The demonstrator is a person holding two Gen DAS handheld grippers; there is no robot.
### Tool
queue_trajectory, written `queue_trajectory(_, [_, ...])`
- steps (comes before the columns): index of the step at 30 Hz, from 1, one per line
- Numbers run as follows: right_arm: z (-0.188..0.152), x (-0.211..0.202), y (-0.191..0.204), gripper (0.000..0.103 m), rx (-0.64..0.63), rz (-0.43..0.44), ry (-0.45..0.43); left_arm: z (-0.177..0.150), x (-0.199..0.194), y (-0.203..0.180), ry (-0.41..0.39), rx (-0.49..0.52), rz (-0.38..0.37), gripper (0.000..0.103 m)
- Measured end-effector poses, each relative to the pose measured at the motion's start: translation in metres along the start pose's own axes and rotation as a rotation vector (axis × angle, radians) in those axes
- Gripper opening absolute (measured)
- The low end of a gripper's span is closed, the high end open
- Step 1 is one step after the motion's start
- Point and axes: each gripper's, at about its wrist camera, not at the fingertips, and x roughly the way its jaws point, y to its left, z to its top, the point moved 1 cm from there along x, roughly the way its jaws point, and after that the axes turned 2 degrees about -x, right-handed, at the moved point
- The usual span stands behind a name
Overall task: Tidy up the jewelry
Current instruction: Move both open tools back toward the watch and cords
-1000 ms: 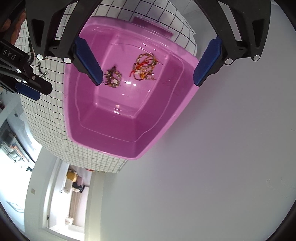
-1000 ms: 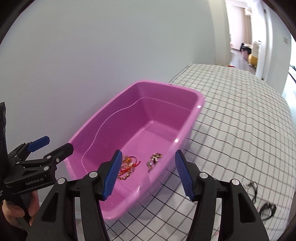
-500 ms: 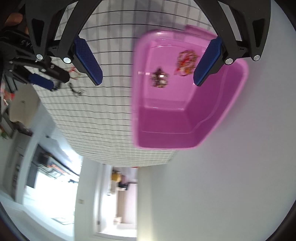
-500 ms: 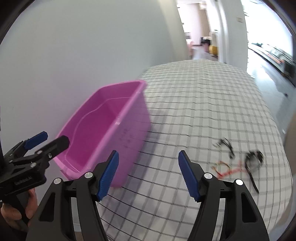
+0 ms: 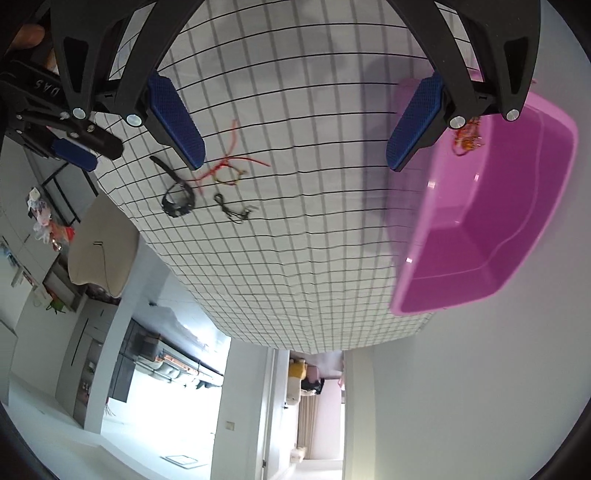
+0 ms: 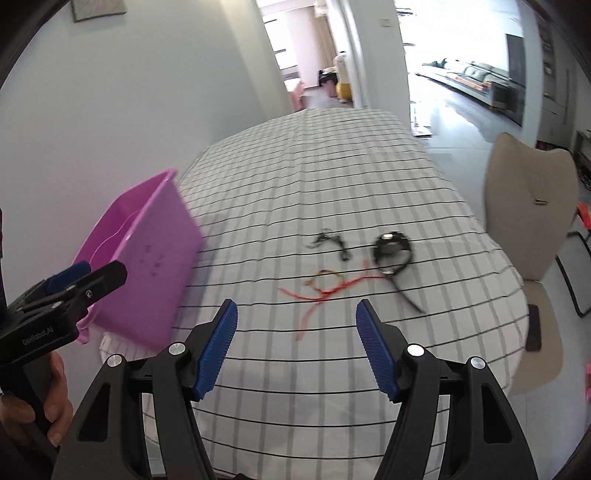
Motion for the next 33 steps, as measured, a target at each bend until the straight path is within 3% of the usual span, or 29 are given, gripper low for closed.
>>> queue_trajectory(6, [0.003,0.003,-0.052,0.064,0.007,-0.004,0.005,-0.006,0.022,-0.025,0.023,-0.028,0.033,0.097])
queue_trajectory(17, [0.022,0.04,-0.132,0.064,-0.129,0.135,0.083,-0.027,0.061,-0.093,0.077,-0.173,0.173,0.097])
queue_trajectory(24, [0.027,0.072,-0.152,0.064,-0.195,0.184,0.139,-0.035,0.07,-0.107,0.06,-0.265,0.266,0.097])
queue_trajectory(33, [0.029,0.12,-0.161,0.064,-0.193,0.187,0.136,-0.048,0.122,-0.105,0.05,-0.257,0.291,0.097])
